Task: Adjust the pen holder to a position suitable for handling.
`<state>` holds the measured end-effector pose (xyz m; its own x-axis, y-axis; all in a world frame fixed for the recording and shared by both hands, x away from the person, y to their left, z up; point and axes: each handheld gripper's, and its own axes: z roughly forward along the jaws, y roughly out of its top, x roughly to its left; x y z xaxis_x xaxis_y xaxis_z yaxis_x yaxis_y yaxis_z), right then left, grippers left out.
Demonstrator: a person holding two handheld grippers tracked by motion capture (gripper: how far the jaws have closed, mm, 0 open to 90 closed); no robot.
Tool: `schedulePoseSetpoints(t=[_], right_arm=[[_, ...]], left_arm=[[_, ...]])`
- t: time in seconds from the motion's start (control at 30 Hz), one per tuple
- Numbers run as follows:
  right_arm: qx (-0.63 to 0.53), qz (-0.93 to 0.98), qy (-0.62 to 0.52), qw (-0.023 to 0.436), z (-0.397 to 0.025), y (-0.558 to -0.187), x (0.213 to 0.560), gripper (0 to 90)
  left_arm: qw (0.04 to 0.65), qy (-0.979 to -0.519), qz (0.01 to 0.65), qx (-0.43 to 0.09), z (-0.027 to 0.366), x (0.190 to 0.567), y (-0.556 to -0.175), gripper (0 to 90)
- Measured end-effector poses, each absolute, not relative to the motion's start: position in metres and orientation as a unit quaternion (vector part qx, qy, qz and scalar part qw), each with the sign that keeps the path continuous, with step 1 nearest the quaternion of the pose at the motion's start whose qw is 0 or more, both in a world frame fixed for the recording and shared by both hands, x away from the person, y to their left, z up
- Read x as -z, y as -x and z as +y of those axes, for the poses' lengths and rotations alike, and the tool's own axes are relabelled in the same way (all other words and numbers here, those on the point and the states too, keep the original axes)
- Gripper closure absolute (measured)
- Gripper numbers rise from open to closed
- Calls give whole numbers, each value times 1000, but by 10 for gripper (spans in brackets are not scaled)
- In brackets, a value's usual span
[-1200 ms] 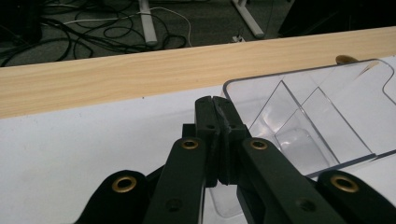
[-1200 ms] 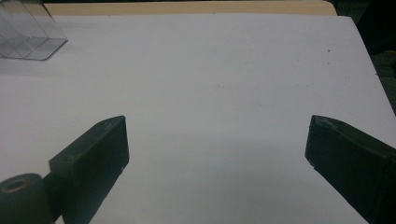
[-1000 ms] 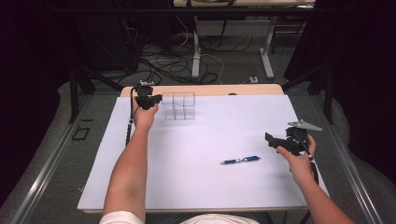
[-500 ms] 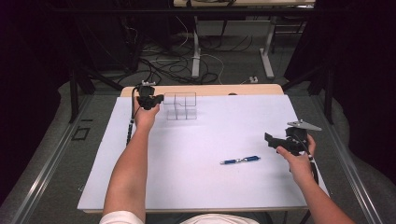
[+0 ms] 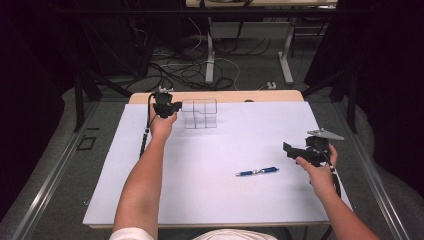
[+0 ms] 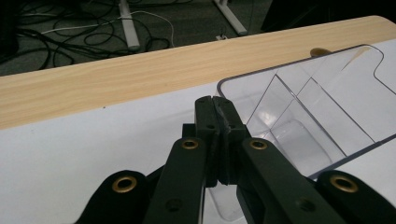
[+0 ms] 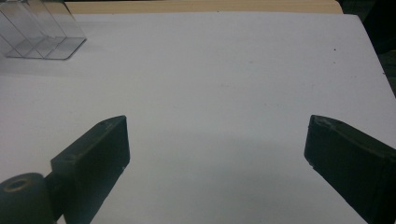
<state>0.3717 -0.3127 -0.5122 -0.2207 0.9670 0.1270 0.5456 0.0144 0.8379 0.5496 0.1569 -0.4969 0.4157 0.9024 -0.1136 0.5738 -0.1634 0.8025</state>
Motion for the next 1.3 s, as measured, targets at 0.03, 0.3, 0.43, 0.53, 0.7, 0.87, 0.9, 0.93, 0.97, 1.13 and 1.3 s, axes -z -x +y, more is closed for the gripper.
schedulePoseSetpoints(t=[0.03, 0.3, 0.43, 0.53, 0.7, 0.87, 0.9, 0.93, 0.97, 1.13, 1.3], right_arm=[[-411, 665, -569, 256, -313, -372, 512, 63], [-411, 666, -568, 255, -313, -372, 513, 64], [-411, 664, -571, 252, -312, -372, 513, 64], [-411, 664, -571, 253, -311, -372, 513, 64], [-411, 665, -570, 253, -312, -372, 513, 65], [-411, 666, -569, 253, -312, -372, 513, 65], [-411, 665, -570, 253, -312, -372, 513, 65], [-411, 666, -568, 253, -312, -372, 513, 65], [-411, 666, -568, 253, -312, -372, 513, 65], [-411, 667, -567, 253, -313, -373, 513, 68], [-410, 668, -566, 255, -313, -372, 513, 71]], left_arm=[[409, -737, 499, -202, 155, 497, -550, 900], [422, -733, 498, -192, 139, 499, -548, 900], [422, -733, 499, -189, 132, 498, -548, 900], [419, -738, 494, -188, 125, 496, -549, 900], [421, -745, 483, -184, 111, 493, -548, 900], [425, -745, 482, -181, 102, 494, -547, 900], [423, -745, 484, -181, 101, 494, -547, 900], [424, -744, 483, -181, 101, 494, -547, 900], [424, -745, 482, -179, 102, 494, -547, 900], [419, -746, 486, -178, 104, 494, -546, 900], [418, -744, 491, -178, 107, 491, -545, 885]])
